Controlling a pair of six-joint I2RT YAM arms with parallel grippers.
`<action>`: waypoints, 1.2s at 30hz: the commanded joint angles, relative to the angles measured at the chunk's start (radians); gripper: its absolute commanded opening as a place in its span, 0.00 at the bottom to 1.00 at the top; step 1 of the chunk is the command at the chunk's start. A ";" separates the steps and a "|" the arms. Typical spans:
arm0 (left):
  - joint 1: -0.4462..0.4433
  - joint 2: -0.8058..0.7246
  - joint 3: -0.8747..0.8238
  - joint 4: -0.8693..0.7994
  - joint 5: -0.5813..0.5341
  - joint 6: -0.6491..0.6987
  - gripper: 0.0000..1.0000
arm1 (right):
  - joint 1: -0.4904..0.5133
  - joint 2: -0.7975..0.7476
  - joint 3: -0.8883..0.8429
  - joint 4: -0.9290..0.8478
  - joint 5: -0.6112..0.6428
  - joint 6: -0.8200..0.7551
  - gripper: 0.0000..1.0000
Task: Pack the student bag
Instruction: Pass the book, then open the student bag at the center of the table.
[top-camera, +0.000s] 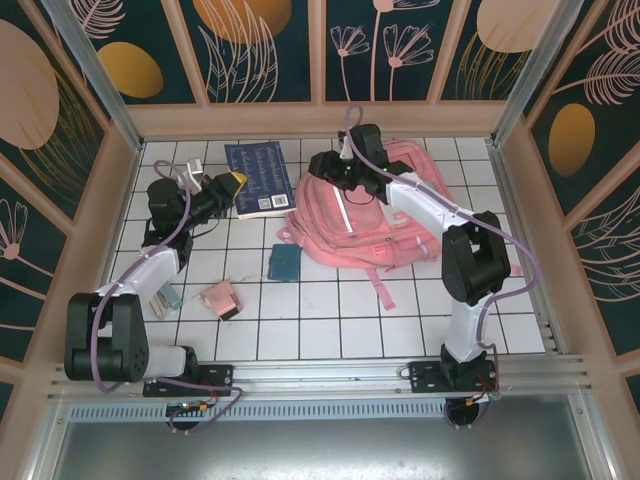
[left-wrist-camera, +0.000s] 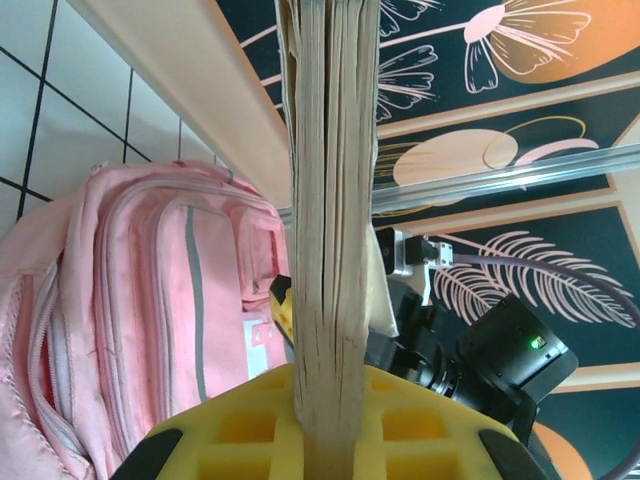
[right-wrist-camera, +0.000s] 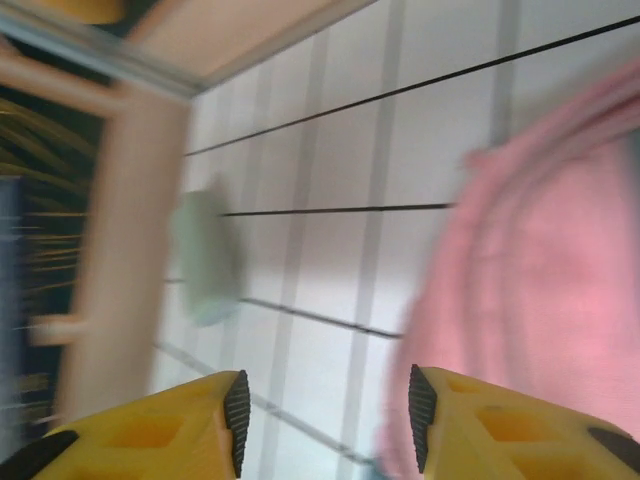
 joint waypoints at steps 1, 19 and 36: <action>-0.001 -0.049 0.063 -0.102 -0.037 0.116 0.00 | 0.026 0.043 0.062 -0.252 0.213 -0.189 0.47; -0.001 -0.092 0.043 -0.198 -0.060 0.188 0.00 | 0.207 0.270 0.218 -0.444 0.698 -0.325 0.43; -0.001 -0.091 -0.008 -0.143 -0.064 0.163 0.00 | 0.203 0.167 0.210 -0.411 0.750 -0.338 0.00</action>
